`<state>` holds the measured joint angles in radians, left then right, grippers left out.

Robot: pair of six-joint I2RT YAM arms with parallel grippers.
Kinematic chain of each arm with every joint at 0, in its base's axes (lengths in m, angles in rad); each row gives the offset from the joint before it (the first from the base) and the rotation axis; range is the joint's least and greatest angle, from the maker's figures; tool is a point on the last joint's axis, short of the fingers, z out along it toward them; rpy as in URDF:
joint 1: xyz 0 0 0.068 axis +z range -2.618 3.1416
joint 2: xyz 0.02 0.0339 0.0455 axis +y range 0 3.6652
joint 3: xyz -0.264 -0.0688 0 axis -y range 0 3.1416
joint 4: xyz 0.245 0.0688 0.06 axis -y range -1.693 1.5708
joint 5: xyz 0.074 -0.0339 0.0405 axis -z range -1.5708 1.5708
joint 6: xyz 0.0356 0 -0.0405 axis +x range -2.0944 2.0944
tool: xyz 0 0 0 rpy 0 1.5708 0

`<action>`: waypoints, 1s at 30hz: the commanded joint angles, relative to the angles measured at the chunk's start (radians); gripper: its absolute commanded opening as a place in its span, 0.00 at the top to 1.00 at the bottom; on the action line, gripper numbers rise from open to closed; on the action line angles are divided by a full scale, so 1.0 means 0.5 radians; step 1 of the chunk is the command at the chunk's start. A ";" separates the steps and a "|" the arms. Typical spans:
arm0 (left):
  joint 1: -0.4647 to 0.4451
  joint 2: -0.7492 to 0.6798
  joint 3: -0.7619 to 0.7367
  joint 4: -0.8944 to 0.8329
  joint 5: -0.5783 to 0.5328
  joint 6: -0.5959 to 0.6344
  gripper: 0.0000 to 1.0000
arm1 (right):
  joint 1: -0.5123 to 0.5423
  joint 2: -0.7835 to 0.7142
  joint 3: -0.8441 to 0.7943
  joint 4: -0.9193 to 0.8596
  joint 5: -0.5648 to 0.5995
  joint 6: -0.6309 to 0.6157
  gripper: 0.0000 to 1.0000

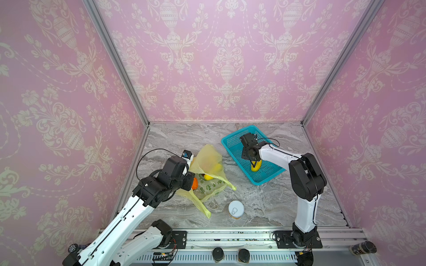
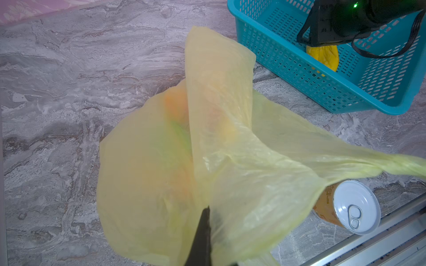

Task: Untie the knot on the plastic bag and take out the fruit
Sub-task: 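Lower the yellow mango into the teal basket and open the right gripper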

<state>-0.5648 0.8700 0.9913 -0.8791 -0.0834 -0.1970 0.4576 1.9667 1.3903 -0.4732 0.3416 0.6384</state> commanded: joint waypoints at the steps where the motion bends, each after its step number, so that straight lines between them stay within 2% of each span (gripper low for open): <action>1: 0.016 -0.022 -0.028 -0.001 0.017 -0.026 1.00 | -0.015 -0.060 -0.031 -0.132 0.183 0.073 0.67; 11: 0.016 -0.043 -0.031 -0.001 0.012 -0.026 1.00 | -0.040 -0.362 -0.360 -0.097 0.354 0.208 0.63; 20: 0.016 -0.054 -0.032 0.001 0.016 -0.024 1.00 | -0.071 -0.426 -0.503 -0.079 0.347 0.207 0.60; 26: 0.016 -0.053 -0.031 0.001 0.017 -0.025 1.00 | -0.070 -0.408 -0.506 0.031 0.248 0.088 0.26; 28: 0.016 -0.056 -0.031 0.003 0.014 -0.026 1.00 | -0.071 -0.366 -0.476 0.044 0.213 0.083 0.21; 30: 0.016 -0.056 -0.031 0.002 0.015 -0.026 1.00 | -0.074 -0.308 -0.451 0.053 0.176 0.084 0.21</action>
<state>-0.5648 0.8562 0.9901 -0.8791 -0.0834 -0.1970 0.4255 1.7729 1.1473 -0.4580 0.4576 0.6979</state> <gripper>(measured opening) 0.047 0.786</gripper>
